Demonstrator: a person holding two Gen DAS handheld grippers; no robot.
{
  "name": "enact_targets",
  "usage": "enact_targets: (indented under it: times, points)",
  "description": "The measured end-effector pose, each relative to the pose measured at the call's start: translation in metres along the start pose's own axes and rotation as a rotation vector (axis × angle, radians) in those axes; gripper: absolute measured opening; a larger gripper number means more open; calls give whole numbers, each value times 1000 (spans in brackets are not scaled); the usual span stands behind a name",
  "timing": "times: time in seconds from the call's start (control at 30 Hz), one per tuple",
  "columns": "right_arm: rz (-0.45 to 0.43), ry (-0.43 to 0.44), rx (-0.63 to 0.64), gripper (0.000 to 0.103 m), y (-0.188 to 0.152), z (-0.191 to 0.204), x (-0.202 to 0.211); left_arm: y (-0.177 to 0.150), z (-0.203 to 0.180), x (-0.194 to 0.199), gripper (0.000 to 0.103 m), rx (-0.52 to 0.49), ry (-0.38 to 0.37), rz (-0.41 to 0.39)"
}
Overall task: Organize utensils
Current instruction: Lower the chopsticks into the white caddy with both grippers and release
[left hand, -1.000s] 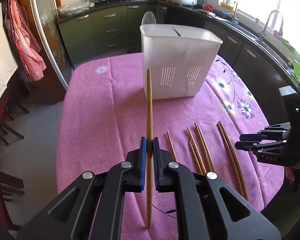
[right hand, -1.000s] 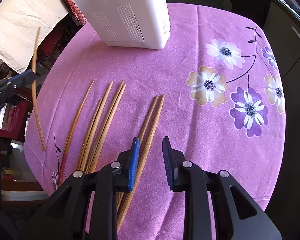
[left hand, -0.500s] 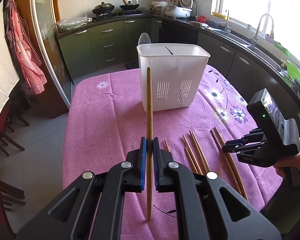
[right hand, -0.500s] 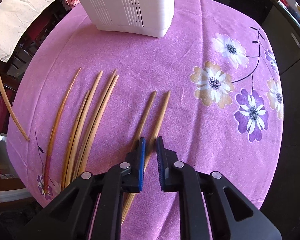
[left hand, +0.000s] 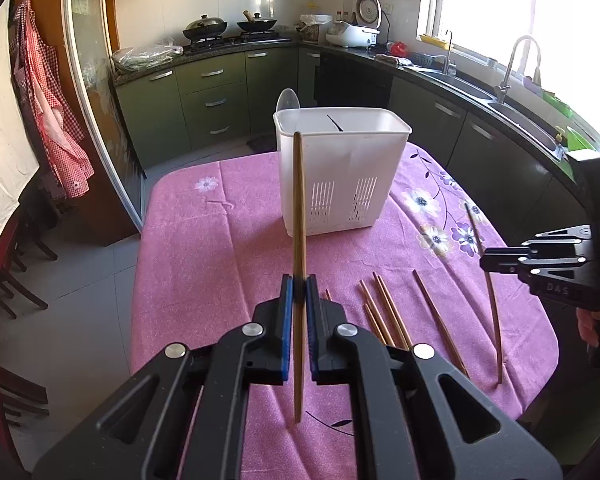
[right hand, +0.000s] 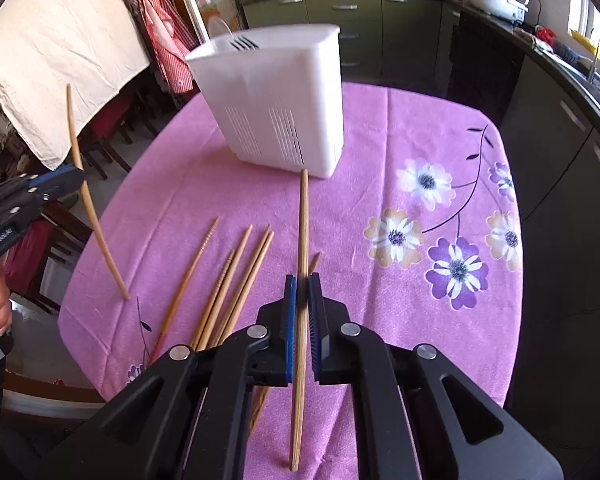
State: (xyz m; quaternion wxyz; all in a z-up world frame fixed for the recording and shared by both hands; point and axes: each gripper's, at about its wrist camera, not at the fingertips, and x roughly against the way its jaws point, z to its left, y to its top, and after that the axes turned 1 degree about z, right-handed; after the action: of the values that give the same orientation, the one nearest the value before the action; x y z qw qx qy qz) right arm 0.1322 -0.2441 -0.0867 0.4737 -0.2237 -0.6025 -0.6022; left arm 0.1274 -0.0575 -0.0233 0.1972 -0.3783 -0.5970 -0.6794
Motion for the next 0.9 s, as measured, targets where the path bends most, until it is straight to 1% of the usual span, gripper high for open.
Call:
enact_targets:
  times: [0.1, 0.23, 0.4, 0.57, 0.77, 0.9]
  points:
    - [-67, 4, 9, 7, -6, -12, 37, 1, -1, 4, 7, -2, -3, -7]
    - [-133, 2, 13, 7, -13, -13, 63, 2, 0, 8, 7, -2, -2, -20]
    - [-173, 3, 23, 7, -17, -10, 81, 2, -2, 7, 7, -7, -1, -19]
    - [-201, 11, 20, 7, -15, -11, 89, 5, -3, 9, 7, -10, -2, -26]
    - [-256, 24, 13, 7, -2, -14, 101, 16, -1, 16, 7, -1, -10, -51]
    - [-293, 34, 11, 7, 15, -15, 115, 32, -1, 22, 7, 6, -23, -72]
